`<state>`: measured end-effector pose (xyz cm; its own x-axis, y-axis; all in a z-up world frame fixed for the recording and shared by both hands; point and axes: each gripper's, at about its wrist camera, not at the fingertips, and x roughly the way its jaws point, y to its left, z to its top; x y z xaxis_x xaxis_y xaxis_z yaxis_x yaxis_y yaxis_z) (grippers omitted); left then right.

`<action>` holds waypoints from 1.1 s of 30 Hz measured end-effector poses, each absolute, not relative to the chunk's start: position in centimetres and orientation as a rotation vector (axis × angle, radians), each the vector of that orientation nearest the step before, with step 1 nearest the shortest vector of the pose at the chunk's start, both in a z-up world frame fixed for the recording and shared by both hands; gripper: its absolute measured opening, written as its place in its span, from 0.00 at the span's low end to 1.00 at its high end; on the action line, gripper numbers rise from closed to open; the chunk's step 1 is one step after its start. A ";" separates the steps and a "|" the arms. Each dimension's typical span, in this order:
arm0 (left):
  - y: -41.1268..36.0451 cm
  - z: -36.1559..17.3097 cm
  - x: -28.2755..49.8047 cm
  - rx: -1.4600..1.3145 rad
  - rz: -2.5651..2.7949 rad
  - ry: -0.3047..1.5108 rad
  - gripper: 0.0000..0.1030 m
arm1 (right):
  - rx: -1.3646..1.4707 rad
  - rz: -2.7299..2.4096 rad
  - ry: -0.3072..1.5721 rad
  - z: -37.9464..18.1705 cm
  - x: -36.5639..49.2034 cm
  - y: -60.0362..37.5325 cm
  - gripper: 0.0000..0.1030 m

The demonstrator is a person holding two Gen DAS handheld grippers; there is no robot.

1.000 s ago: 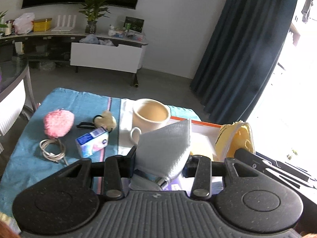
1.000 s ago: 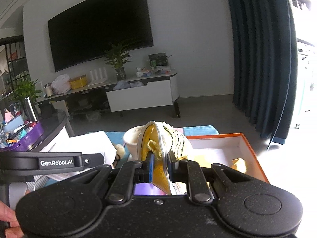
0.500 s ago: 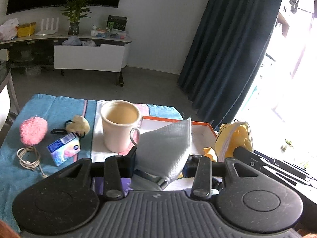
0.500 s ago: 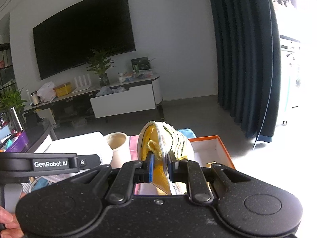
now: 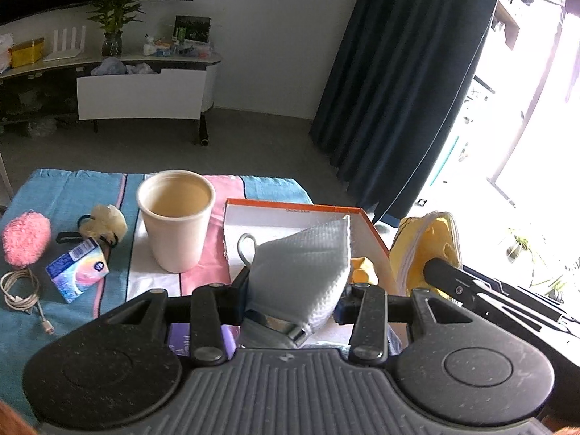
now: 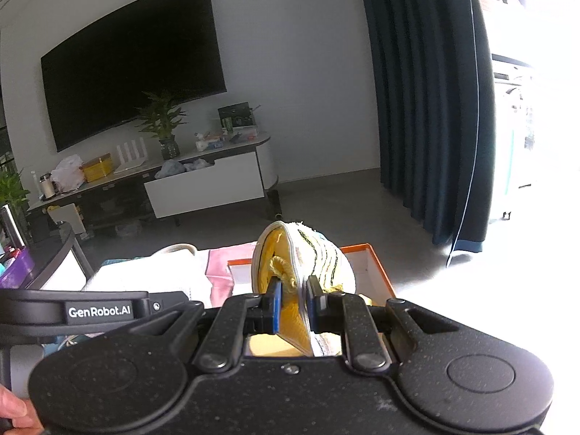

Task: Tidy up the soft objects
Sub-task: 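Carry the white mask and yellow cloth in both tools over the white box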

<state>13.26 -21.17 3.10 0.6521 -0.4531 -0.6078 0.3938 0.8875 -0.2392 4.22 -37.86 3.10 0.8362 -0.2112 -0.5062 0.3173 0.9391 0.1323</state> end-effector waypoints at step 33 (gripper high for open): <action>-26.8 0.1 16.4 -0.058 -0.500 0.823 0.42 | 0.249 -0.294 0.573 -0.1 8.7 -41.8 0.18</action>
<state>16.37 -26.78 0.06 0.5710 -0.4481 -0.6879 0.4041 0.8828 -0.2396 8.74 -41.79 -0.13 0.8005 -0.2025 -0.5641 0.3396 0.9288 0.1486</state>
